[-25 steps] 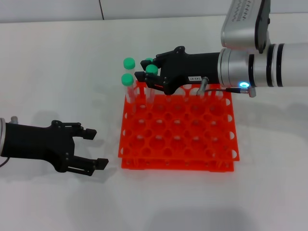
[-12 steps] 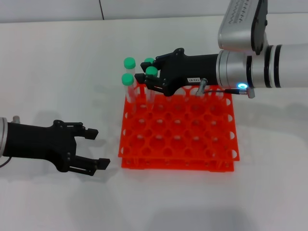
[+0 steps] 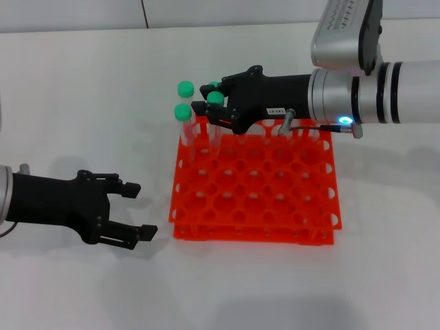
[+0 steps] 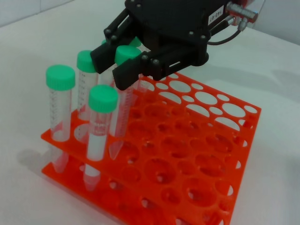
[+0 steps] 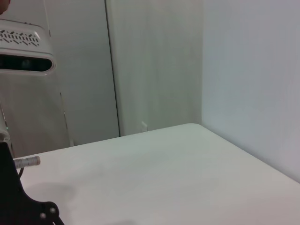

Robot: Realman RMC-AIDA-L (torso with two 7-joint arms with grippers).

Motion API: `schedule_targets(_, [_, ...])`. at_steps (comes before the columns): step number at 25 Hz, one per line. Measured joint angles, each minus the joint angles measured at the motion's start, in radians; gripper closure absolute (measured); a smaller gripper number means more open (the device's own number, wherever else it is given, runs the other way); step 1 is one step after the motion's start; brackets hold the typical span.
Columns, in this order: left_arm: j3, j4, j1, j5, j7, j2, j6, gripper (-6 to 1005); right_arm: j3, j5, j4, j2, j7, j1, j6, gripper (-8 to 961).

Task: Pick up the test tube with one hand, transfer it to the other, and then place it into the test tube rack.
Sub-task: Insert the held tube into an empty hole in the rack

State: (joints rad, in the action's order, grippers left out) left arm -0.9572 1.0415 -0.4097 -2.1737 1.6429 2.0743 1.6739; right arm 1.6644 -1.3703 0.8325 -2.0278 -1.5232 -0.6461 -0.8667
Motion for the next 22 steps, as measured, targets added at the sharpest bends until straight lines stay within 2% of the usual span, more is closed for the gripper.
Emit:
schedule_targets(12, [0.000, -0.014, -0.015, -0.010, -0.002, -0.002, -0.005, 116, 0.000, 0.001, 0.002, 0.004, 0.000, -0.001, -0.012, 683])
schedule_targets(18, [0.000, -0.014, -0.017, -0.011, -0.002, -0.002, -0.004, 116, 0.000, -0.001, 0.014, 0.007, 0.000, 0.002, -0.028, 469])
schedule_targets(22, [0.006, -0.013, -0.017, -0.007, -0.011, -0.003, 0.001, 116, -0.006, -0.005, 0.079, 0.011, 0.000, 0.052, -0.043, 371])
